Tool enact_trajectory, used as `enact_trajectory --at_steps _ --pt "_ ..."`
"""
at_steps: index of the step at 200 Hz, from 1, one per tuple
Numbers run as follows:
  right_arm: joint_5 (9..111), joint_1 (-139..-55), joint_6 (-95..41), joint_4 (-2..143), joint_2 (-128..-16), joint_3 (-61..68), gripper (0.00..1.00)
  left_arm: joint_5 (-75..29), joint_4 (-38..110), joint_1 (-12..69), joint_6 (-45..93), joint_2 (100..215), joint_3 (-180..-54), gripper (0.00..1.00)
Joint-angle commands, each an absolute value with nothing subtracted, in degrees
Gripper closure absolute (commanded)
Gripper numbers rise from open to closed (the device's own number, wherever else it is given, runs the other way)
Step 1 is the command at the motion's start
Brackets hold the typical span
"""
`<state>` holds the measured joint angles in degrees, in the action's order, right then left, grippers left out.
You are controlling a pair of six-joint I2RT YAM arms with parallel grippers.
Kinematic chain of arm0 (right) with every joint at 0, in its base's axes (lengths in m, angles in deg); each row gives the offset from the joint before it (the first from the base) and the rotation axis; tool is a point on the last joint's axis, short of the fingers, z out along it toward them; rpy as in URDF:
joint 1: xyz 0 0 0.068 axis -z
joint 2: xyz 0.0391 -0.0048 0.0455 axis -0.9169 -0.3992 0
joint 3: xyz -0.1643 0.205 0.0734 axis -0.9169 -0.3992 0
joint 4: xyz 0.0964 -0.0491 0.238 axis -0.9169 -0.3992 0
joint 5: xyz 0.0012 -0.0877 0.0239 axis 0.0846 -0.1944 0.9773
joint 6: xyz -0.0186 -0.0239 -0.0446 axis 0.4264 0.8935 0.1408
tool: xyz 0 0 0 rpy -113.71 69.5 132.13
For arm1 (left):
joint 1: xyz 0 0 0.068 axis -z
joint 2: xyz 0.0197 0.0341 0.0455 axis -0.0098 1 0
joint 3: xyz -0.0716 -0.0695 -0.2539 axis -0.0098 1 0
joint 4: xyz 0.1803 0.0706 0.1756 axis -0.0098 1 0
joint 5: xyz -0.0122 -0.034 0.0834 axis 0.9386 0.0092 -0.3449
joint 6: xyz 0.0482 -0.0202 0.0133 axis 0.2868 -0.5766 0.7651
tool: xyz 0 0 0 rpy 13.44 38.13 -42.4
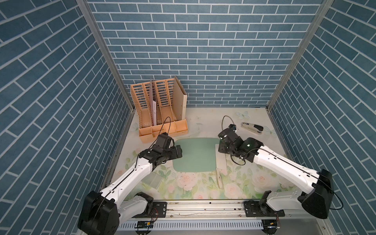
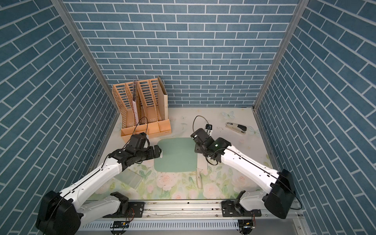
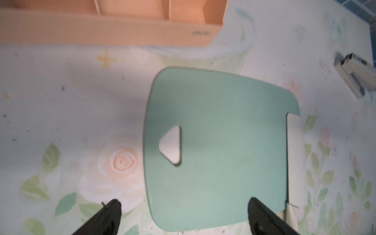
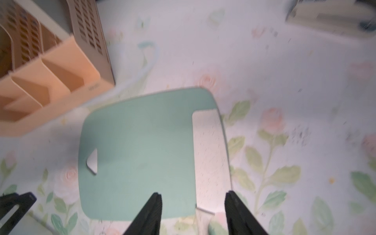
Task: Align the knife with the edge of the cutting board
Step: Reset both arms
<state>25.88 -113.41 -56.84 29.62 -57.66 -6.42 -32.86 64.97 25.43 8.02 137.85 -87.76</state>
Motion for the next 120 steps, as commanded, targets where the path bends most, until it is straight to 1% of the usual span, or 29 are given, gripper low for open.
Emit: enact_trajectory --at_steps 1,12,24,37,49,56,77,97,109,120 --pt "18.08 -106.23 -42.04 38.68 -51.84 -7.65 0.36 -42.94 60.74 25.05 10.43 136.05 -91.38 0.00" --pt "16.35 -102.54 -36.87 45.59 -48.81 -10.71 0.31 -48.98 58.41 25.02 10.69 134.93 -91.81 0.00" --pt "13.09 -99.47 -30.89 54.59 -45.29 -16.02 0.21 -53.28 53.05 24.93 13.28 133.03 -90.53 0.00" --pt "7.89 -96.78 -26.12 64.29 -41.80 -23.08 0.08 -54.15 42.95 25.03 19.38 130.58 -86.85 0.01" --pt "4.55 -93.80 -22.47 72.44 -39.03 -30.23 0.01 -56.87 32.34 25.04 23.38 128.41 -81.83 0.00" --pt "3.23 -92.34 -21.01 76.17 -37.90 -34.25 0.01 -58.78 27.11 25.00 26.95 127.59 -78.62 0.00" --pt "1.58 -88.19 -21.18 81.70 -36.59 -44.23 0.01 -70.43 15.40 24.99 30.97 128.86 -70.49 0.01" --pt "1.51 -86.93 -18.84 89.44 -38.71 -52.63 0.01 -70.39 4.41 24.95 39.49 134.75 -65.95 0.00" --pt "0.20 -86.76 -16.74 98.32 -41.57 -57.27 0.00 -73.20 -2.82 24.87 43.38 140.56 -64.39 0.00" --pt "-0.36 -85.90 -15.48 109.49 -45.19 -61.42 0.00 -74.50 -9.82 24.24 46.55 146.13 -63.06 0.00"
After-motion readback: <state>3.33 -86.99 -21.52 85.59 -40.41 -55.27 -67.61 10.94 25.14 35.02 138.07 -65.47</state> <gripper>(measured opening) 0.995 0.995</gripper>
